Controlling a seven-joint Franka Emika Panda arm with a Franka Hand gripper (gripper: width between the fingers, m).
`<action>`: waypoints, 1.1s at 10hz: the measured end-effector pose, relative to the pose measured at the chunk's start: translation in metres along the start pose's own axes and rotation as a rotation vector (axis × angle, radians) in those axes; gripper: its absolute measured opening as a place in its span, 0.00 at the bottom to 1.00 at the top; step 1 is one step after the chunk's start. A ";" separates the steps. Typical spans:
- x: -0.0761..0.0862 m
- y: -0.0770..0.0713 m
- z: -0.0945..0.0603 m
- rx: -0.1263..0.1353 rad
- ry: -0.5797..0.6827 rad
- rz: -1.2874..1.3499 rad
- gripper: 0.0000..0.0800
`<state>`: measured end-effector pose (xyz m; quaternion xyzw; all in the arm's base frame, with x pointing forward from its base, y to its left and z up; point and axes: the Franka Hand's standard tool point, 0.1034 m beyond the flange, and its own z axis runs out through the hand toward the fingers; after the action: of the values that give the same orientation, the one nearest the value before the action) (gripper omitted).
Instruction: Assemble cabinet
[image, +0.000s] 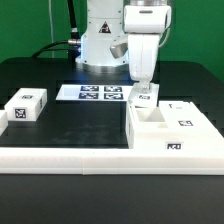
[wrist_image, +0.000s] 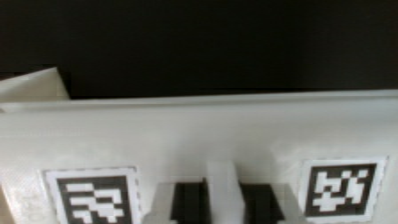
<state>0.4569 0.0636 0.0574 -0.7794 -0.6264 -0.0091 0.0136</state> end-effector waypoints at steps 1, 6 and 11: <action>0.001 0.002 0.000 0.000 0.001 0.000 0.09; 0.006 0.008 0.001 -0.004 0.007 -0.024 0.09; 0.008 0.009 0.002 -0.005 -0.020 -0.098 0.09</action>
Offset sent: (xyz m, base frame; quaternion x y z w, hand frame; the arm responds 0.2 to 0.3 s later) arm 0.0113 0.0132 -0.0040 -0.0027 0.0055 0.0141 0.9999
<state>0.4678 0.0695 0.0558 -0.7477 -0.6640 -0.0033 0.0049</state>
